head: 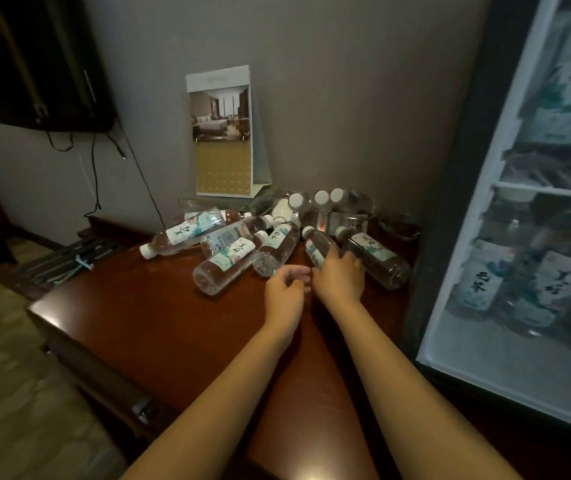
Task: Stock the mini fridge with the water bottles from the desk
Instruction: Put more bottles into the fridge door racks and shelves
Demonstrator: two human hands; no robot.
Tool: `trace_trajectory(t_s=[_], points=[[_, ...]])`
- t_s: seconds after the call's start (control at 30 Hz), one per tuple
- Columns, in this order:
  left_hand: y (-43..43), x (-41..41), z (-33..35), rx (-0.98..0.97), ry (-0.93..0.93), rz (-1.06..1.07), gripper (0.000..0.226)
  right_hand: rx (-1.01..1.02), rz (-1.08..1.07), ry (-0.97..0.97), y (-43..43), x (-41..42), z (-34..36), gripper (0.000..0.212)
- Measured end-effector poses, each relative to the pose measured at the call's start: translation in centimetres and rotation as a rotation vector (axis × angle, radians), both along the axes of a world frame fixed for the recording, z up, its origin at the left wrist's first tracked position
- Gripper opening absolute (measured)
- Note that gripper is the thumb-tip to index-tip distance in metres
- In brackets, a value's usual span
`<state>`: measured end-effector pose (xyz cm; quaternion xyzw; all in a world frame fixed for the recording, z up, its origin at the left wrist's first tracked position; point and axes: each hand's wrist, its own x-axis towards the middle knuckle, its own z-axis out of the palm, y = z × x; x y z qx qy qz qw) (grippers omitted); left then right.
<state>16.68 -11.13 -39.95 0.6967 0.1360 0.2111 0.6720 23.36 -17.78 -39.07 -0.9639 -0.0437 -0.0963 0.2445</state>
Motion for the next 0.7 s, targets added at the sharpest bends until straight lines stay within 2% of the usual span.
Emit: trace_trajectory(t_s=[0.13, 0.3, 0.5, 0.63, 0.7], points=[[0.7, 1.5, -1.3, -0.002, -0.015, 0.049, 0.035, -0.107, -0.122, 0.031, -0.5, 1.6, -0.3, 0.075], [1.7, 1.6, -1.5, -0.01, -0.055, 0.099, 0.03, -0.158, -0.167, 0.035, 0.0, 1.0, -0.1, 0.066], [1.1, 0.3, -1.2, -0.184, 0.029, 0.08, 0.024, -0.024, -0.129, 0.117, 0.0, -3.1, 0.6, 0.059], [0.9, -0.7, -1.1, -0.188, 0.2, 0.018, 0.037, 0.182, -0.085, 0.234, -1.1, -7.0, 0.6, 0.059], [0.7, -2.1, -0.4, -0.273, 0.211, -0.065, 0.032, 0.299, -0.07, 0.268, -1.9, -8.8, 0.2, 0.058]])
